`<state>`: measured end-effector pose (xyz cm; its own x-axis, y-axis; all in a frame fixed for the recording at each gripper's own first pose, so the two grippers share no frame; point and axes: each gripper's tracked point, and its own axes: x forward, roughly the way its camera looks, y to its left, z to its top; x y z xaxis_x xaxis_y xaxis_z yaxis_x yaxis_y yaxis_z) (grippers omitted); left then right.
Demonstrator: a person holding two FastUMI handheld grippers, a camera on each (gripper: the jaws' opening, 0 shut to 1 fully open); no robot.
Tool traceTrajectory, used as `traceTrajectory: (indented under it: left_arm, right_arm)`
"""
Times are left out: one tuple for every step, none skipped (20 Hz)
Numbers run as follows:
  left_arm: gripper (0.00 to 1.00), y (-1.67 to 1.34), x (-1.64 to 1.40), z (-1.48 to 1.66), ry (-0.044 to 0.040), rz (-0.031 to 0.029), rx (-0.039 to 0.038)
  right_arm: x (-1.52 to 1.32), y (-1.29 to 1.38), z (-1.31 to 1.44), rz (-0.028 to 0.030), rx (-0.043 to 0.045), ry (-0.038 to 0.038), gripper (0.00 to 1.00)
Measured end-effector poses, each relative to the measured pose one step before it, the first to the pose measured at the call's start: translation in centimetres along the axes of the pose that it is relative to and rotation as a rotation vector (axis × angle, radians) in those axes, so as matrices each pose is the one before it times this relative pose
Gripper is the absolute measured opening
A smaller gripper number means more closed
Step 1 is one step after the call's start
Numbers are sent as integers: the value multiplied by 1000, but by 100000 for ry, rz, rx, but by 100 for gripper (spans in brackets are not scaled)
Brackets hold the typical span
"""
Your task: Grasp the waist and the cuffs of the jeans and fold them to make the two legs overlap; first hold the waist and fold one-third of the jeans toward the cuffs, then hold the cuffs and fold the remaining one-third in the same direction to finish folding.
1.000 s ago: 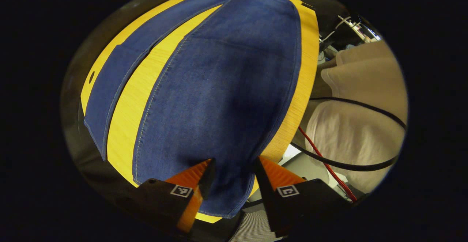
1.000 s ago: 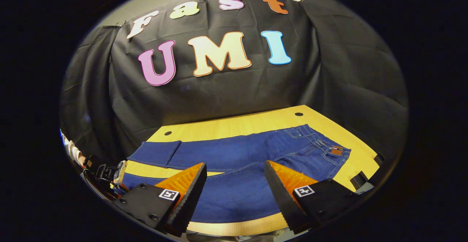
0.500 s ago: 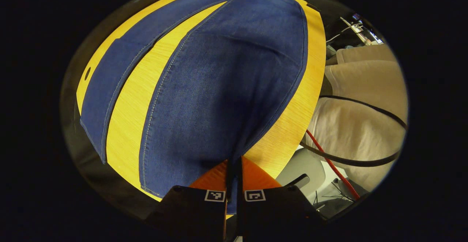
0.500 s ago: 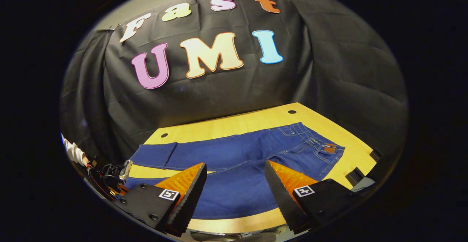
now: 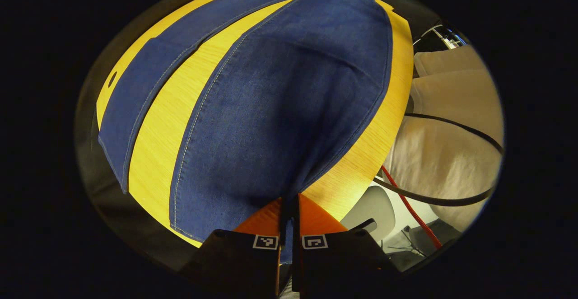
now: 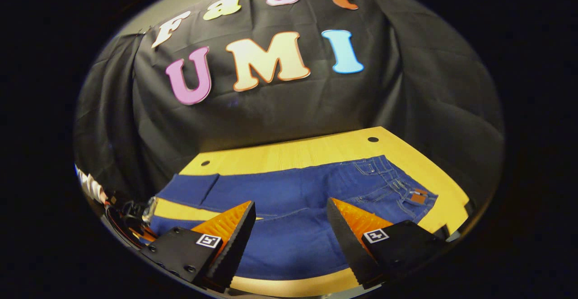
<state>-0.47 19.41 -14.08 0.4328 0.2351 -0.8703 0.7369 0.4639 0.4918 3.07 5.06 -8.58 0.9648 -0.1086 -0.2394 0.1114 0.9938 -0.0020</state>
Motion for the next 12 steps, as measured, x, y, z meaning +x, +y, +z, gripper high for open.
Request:
traceTrajectory:
  left_arm:
    - [5,128,146,-12,531,538,-1808]
    - [5,-14,-43,-5,499,710,-1718]
    - [5,-34,31,19,487,924,-1665]
    - [5,-30,5,80,433,1007,-1562]
    - [5,6,36,-21,380,1014,-1268]
    - [5,2,35,29,457,930,-1145]
    - [5,-42,-70,1,524,785,-1298]
    - [5,-68,6,127,574,492,-1247]
    - [5,55,27,-113,568,259,-1283]
    - [5,-25,46,61,632,164,-1600]
    - [5,-2,-34,28,554,214,-1796]
    - [5,-50,73,116,314,281,-1533]
  right_arm:
    - [357,-1136,-306,2490,-4814,3700,98]
    - [538,-1176,-275,2035,-4280,4513,98]
    - [401,-1553,-436,784,-3813,4475,98]
    - [299,-1550,-341,430,-3143,3488,99]
    - [276,-1310,-225,942,-2342,2901,99]
    - [309,-1028,-330,1503,-2412,2908,94]
    - [306,-1078,-353,1547,-3466,2813,94]
    - [463,-1051,-696,1453,-4579,3861,94]
    - [311,-941,-938,1733,-6117,4902,95]
    - [-20,-693,-1173,2272,-7666,5199,99]
    - [-16,-582,-1105,2159,-8763,4550,100]
    - [186,-94,-1062,3004,-7949,4245,96]
